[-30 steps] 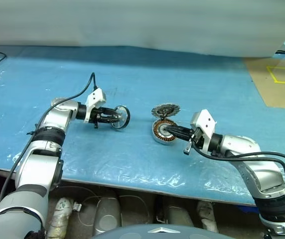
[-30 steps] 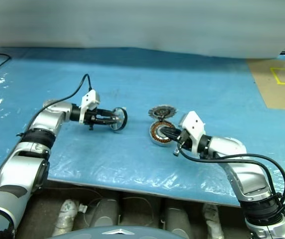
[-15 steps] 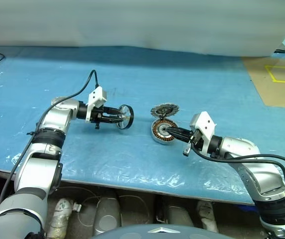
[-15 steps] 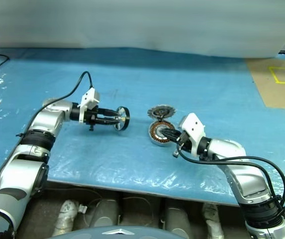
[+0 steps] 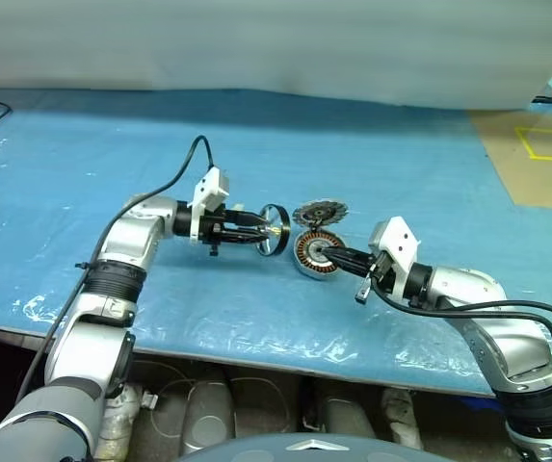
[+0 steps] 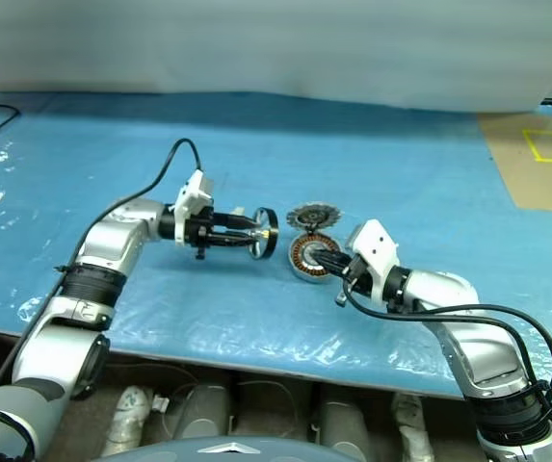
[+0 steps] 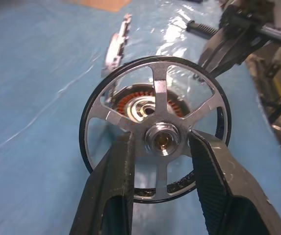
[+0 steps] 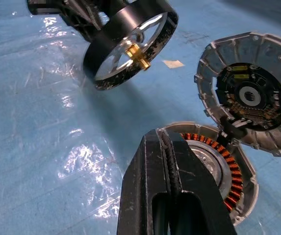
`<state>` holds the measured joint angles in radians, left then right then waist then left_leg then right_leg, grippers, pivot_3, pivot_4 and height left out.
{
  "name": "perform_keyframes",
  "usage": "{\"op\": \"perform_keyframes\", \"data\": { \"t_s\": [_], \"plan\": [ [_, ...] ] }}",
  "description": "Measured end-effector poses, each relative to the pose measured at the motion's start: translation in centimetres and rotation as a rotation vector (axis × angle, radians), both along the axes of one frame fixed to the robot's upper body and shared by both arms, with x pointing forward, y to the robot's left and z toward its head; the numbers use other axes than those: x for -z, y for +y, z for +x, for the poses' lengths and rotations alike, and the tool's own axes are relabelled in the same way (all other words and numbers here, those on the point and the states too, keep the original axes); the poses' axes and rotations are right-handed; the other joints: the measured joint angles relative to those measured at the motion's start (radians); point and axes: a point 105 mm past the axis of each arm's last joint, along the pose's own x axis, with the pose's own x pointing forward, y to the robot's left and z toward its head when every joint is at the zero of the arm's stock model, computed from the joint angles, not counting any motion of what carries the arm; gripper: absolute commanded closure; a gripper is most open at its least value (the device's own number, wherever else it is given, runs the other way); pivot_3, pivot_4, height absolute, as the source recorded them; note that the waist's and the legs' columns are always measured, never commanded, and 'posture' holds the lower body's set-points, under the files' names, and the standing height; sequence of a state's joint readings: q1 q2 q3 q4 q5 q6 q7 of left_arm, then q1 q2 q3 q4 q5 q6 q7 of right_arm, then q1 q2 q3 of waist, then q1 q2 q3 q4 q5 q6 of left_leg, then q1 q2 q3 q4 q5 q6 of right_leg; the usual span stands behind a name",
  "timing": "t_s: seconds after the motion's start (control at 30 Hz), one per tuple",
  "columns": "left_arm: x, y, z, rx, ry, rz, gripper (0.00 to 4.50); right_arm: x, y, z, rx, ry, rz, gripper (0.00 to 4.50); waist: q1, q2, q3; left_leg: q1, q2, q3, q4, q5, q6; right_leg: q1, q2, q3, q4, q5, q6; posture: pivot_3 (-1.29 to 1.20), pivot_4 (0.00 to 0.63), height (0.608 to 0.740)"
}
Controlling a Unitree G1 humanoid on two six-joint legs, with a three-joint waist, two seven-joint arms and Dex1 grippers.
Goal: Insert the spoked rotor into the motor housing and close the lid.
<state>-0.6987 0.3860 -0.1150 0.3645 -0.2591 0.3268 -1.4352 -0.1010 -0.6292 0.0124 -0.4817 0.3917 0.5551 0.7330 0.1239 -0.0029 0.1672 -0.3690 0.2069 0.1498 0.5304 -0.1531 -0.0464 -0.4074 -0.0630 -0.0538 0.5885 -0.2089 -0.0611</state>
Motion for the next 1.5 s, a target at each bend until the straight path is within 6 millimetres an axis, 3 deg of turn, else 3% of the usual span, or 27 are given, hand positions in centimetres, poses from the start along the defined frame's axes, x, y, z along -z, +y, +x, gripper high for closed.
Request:
{"op": "perform_keyframes", "data": {
  "t_s": [0.2,0.4,0.57,0.83,1.07,1.5],
  "plan": [
    [1.8,-3.6,-1.5,0.058,0.068,-0.017,3.17,-0.2,-1.1,0.2,0.048,-0.008,-0.006,4.50,0.000,0.000,0.000,0.000,0.000,0.000,0.001,0.000,0.000,0.000,0.001,0.000,0.000,0.000,0.000,0.00,0.150,0.740],
    [2.2,-6.0,-0.1,0.015,0.043,0.013,3.17,0.2,-1.2,-0.1,0.059,0.011,-0.009,4.50,0.002,0.000,0.000,0.000,-0.001,0.000,0.001,0.000,0.000,0.000,0.001,0.000,0.000,0.000,0.001,0.00,0.150,0.740],
    [2.1,-6.4,0.7,-0.013,0.014,0.022,3.17,0.4,-1.2,-0.4,0.072,0.015,-0.012,4.50,0.002,0.000,0.000,0.000,-0.002,0.000,0.001,0.000,0.000,0.000,0.001,0.000,-0.001,0.000,0.001,0.00,0.150,0.740],
    [1.5,-5.9,0.0,0.055,0.043,0.024,3.17,0.6,-1.0,-0.6,0.085,0.017,0.002,4.50,0.001,0.001,0.000,0.000,-0.001,0.000,0.001,0.000,0.000,0.000,0.001,0.000,0.000,0.000,0.001,0.00,0.150,0.740],
    [-0.8,-6.8,2.5,-0.002,-0.028,-0.004,3.17,0.3,-0.5,-0.3,0.082,0.001,0.014,4.50,0.004,0.001,0.000,-0.001,-0.002,0.000,0.001,0.000,0.000,0.001,0.001,0.000,-0.001,0.000,0.001,0.00,0.150,0.740],
    [1.7,-7.9,2.6,0.013,-0.024,0.077,3.17,1.1,0.3,-0.6,0.071,0.029,0.034,4.50,0.004,0.001,0.000,-0.001,-0.002,0.000,0.001,0.000,0.000,0.001,0.001,0.000,-0.001,0.000,0.001,0.00,0.150,0.740]
  ]
}}
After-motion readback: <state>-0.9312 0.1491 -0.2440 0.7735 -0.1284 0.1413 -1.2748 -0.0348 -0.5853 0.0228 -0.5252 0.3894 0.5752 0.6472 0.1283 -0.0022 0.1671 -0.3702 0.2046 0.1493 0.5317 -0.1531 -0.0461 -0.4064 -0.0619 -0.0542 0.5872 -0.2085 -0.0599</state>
